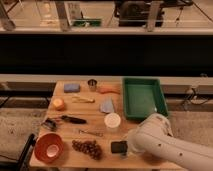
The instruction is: Place eraser in plastic cup
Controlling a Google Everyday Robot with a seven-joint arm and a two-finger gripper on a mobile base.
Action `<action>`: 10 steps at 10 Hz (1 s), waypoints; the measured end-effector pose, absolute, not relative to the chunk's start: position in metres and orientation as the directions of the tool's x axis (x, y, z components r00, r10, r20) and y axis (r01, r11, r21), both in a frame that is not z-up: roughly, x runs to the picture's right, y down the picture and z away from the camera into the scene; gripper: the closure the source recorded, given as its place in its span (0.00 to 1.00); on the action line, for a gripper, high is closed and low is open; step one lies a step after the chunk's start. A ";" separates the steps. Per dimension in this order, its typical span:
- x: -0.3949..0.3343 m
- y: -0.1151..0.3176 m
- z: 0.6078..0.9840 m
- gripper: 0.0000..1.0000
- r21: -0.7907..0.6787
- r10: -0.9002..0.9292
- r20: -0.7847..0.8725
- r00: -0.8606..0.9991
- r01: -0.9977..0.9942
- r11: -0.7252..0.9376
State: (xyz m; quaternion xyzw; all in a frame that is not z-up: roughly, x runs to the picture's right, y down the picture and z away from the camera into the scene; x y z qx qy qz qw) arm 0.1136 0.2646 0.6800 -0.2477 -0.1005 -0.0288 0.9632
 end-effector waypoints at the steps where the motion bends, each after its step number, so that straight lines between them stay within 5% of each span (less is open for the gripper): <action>1: 0.118 0.266 0.681 1.00 -0.475 0.005 0.199 0.980 0.092 0.875; 3: 0.119 0.266 0.681 0.93 -0.473 0.004 0.187 0.982 0.087 0.876; 10: 0.106 0.248 0.668 0.24 -0.444 -0.012 0.189 0.982 0.096 0.891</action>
